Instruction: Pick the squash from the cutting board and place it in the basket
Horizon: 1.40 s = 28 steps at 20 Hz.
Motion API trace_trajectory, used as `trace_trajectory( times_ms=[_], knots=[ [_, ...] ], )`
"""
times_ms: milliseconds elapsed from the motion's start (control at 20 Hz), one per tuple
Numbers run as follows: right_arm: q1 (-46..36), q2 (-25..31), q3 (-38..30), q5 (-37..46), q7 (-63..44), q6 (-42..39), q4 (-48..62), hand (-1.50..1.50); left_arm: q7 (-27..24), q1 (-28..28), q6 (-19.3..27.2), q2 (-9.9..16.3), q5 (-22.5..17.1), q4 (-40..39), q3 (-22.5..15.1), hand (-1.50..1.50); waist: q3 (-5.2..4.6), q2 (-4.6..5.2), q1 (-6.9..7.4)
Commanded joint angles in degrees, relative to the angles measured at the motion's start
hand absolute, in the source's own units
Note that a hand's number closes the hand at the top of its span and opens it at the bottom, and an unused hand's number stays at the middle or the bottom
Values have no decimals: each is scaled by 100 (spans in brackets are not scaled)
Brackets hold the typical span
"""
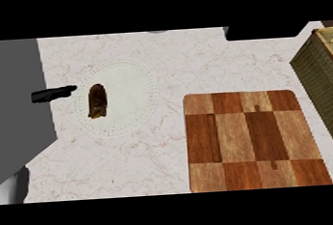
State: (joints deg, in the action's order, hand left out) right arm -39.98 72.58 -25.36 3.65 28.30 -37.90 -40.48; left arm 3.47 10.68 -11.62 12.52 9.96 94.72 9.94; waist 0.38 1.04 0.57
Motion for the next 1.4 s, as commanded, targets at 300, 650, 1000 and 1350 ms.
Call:
trace_trajectory(
  times_ms=[300, 650, 1000, 1350],
  knots=[
    [-730, 658, 597, -182, 163, -1627, 358, 150, -2, 369, 4, -131, 108, -208, -133, 0, -32, -4, 251],
    [-1336, 328, 1261, -92, -494, -1736, 299, 150, -136, 609, -114, -68, 150, -582, -66, 0, -39, 0, 243],
    [-1460, 166, 1939, 264, -662, -1834, 153, 150, -32, 549, -28, -154, 288, -414, -69, 0, -35, -32, 181],
    [-1405, 530, 2729, 1492, 141, -783, -132, 150, -399, 237, -80, -241, 313, -393, -68, 0, -33, -10, 249]
  ],
)
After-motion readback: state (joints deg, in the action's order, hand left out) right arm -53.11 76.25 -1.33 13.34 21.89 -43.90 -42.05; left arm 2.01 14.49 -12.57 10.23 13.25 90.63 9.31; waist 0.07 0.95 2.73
